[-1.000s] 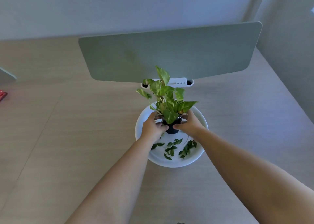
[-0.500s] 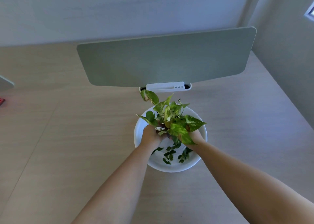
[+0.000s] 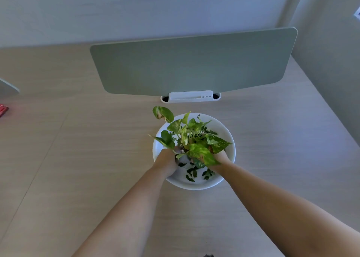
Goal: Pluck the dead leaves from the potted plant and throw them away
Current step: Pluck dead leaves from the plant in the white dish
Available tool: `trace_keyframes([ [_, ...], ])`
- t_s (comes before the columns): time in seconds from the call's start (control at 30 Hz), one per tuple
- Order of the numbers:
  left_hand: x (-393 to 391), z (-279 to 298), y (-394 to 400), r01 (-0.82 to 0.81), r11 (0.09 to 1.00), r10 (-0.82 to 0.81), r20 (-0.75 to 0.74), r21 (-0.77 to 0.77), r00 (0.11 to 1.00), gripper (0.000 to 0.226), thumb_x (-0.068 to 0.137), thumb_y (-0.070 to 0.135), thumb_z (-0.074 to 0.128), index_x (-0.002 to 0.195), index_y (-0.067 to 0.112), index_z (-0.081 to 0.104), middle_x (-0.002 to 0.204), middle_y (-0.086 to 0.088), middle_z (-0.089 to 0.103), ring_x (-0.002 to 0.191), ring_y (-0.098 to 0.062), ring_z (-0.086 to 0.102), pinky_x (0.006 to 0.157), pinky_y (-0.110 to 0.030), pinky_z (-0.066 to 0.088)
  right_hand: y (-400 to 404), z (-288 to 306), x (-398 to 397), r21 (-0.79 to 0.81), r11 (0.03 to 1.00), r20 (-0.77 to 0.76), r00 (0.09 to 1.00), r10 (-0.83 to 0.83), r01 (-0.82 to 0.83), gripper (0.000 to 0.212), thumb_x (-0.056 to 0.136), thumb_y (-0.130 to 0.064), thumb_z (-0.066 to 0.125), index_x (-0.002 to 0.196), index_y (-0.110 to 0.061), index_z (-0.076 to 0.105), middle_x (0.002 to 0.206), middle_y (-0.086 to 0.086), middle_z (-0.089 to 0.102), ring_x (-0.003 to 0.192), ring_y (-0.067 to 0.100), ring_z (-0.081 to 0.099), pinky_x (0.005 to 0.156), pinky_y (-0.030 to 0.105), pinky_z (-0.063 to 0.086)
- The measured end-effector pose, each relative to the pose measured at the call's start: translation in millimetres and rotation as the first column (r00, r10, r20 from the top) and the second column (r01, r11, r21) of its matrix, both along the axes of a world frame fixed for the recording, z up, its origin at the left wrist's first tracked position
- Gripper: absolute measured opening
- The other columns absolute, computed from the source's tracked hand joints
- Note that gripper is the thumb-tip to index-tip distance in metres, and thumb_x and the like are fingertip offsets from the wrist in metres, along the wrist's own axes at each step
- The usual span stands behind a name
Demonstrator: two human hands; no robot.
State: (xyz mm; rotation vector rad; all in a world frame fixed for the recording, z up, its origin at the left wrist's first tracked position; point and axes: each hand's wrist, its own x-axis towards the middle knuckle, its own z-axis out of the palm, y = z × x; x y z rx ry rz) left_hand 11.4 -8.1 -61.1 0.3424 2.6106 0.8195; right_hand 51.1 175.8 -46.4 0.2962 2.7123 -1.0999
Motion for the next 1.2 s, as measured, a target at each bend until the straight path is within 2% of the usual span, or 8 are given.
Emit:
trace_keyframes([
  [0.13, 2.0, -5.7, -2.7, 0.048, 0.990, -0.052, -0.027, -0.132, 0.998, 0.041, 0.094, 0.011, 0.048, 0.134, 0.016, 0.054, 0.134, -0.009, 0.058, 0.121, -0.027, 0.053, 0.092, -0.022, 0.038, -2.5, -4.3, -4.2, -0.054, 0.997, -0.008, 0.999, -0.048, 0.047, 0.004, 0.086, -0.012, 0.062, 0.083, -0.010, 0.063, 0.083, 0.002, 0.063, 0.085, 0.022, 0.058, 0.079, 0.032, 0.050],
  [0.3, 12.5, -10.7, -11.5, 0.176, 0.965, -0.186, -0.032, -0.195, 0.982, 0.036, 0.094, 0.021, 0.048, 0.126, 0.023, 0.064, 0.140, -0.001, 0.052, 0.136, -0.024, 0.037, 0.112, -0.030, 0.032, 3.0, -8.7, 3.2, -0.025, 0.999, -0.023, 0.999, 0.039, -0.040, 0.023, 0.083, -0.020, 0.069, 0.103, -0.010, 0.064, 0.101, 0.004, 0.064, 0.098, 0.021, 0.057, 0.087, 0.028, 0.045],
  [0.43, 17.0, -15.4, -18.5, 0.181, 0.945, -0.224, -0.132, -0.274, 0.966, 0.046, 0.090, 0.035, 0.035, 0.122, 0.029, 0.067, 0.144, 0.006, 0.052, 0.143, -0.025, 0.029, 0.119, -0.034, 0.017, 24.6, -19.0, 8.3, 0.051, 0.997, 0.076, 0.995, -0.059, 0.055, 0.044, 0.077, -0.025, 0.073, 0.116, -0.015, 0.058, 0.113, -0.001, 0.056, 0.106, 0.019, 0.054, 0.089, 0.032, 0.047],
  [0.6, 22.1, -13.9, -24.3, 0.045, 0.942, -0.106, -0.167, -0.331, 0.980, 0.034, 0.097, 0.035, 0.043, 0.125, 0.037, 0.061, 0.150, 0.014, 0.042, 0.150, -0.024, 0.011, 0.120, -0.046, 0.002, 37.2, -15.0, 25.2, 0.326, 0.945, 0.021, 1.000, -0.001, -0.006, 0.033, 0.087, -0.019, 0.052, 0.117, -0.011, 0.063, 0.127, 0.007, 0.052, 0.131, 0.030, 0.034, 0.107, 0.041, 0.034],
  [0.8, 34.9, -17.6, -32.1, -0.213, 0.963, 0.178, -0.203, -0.166, 0.963, 0.032, 0.092, 0.025, 0.049, 0.115, 0.038, 0.067, 0.146, 0.012, 0.048, 0.146, -0.027, 0.022, 0.121, -0.043, 0.012, 45.1, -22.4, 43.9, 0.322, 0.942, 0.034, 0.994, -0.107, 0.090, 0.041, 0.086, -0.027, 0.055, 0.126, -0.032, 0.058, 0.151, 0.001, 0.025, 0.139, 0.030, 0.018, 0.114, 0.048, 0.022],
  [0.93, 48.6, -12.7, -30.8, -0.392, 0.913, 0.405, -0.145, 0.110, 0.903, 0.035, 0.088, 0.007, 0.051, 0.113, 0.022, 0.071, 0.140, 0.001, 0.053, 0.129, -0.026, 0.047, 0.103, -0.029, 0.039, 53.1, -21.4, 45.5, 0.052, 0.952, 0.020, 0.953, -0.303, 0.302, 0.035, 0.090, -0.024, 0.058, 0.125, -0.020, 0.059, 0.131, 0.008, 0.047, 0.113, 0.026, 0.050, 0.090, 0.032, 0.045],
  [1.07, 57.8, -5.3, -21.2, -0.442, 0.876, 0.462, -0.072, 0.193, 0.884, 0.040, 0.088, -0.003, 0.047, 0.118, 0.014, 0.066, 0.132, -0.005, 0.057, 0.119, -0.023, 0.055, 0.085, -0.018, 0.037, 57.3, -17.8, 45.9, -0.090, 0.914, 0.061, 0.918, -0.392, 0.396, 0.032, 0.093, -0.022, 0.058, 0.124, -0.020, 0.060, 0.081, -0.001, 0.059, 0.075, 0.018, 0.057, 0.067, 0.027, 0.044],
  [1.2, 61.8, -3.7, -17.9, -0.422, 0.895, 0.434, -0.066, 0.143, 0.899, 0.041, 0.089, 0.002, 0.050, 0.125, 0.016, 0.062, 0.133, -0.007, 0.057, 0.121, -0.025, 0.054, 0.089, -0.020, 0.039, 62.3, -20.6, 45.6, -0.114, 0.896, 0.069, 0.904, -0.423, 0.428, 0.033, 0.093, -0.021, 0.057, 0.125, -0.021, 0.061, 0.087, 0.003, 0.062, 0.077, 0.020, 0.059, 0.066, 0.028, 0.046],
])
